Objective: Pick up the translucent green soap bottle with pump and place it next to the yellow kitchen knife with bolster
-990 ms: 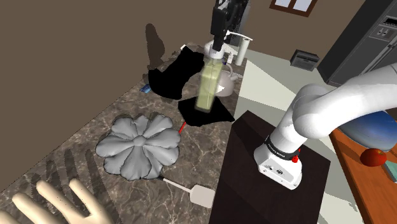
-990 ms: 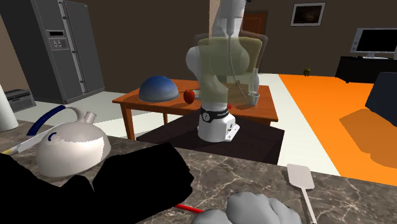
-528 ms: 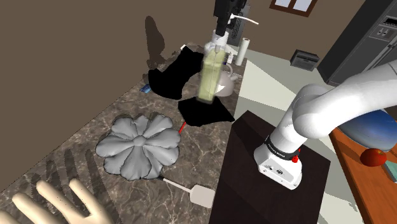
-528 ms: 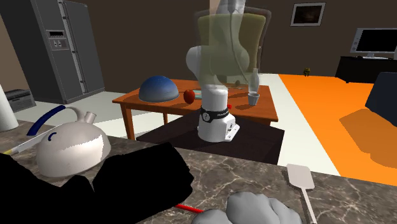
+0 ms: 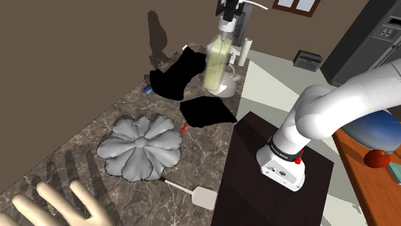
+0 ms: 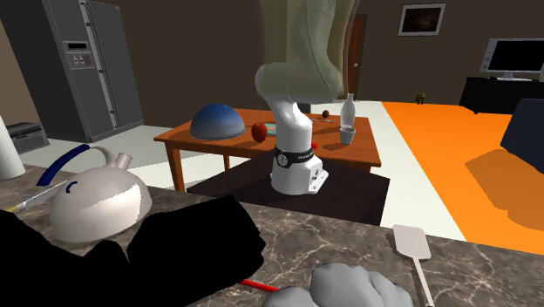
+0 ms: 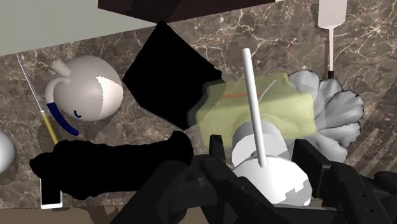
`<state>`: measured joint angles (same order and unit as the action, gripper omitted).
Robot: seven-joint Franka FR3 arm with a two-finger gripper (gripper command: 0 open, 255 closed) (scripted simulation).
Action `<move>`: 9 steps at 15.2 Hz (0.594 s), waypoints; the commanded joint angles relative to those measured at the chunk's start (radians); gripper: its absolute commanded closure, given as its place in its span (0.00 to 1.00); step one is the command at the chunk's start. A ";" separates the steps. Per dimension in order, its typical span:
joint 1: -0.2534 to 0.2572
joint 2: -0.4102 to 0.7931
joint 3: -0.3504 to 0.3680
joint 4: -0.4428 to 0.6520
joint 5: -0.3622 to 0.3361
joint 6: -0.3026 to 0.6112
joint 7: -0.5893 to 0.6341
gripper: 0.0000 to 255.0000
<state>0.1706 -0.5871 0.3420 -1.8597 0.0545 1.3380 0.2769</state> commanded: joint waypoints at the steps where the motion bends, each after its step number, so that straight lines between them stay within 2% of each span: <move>1: -0.004 -0.020 -0.039 -0.039 -0.015 0.019 -0.046 1.00; 9: -0.034 -0.080 -0.207 -0.181 -0.094 0.105 -0.237 1.00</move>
<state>0.1414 -0.6620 0.1569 -2.0248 -0.0285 1.4310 0.0654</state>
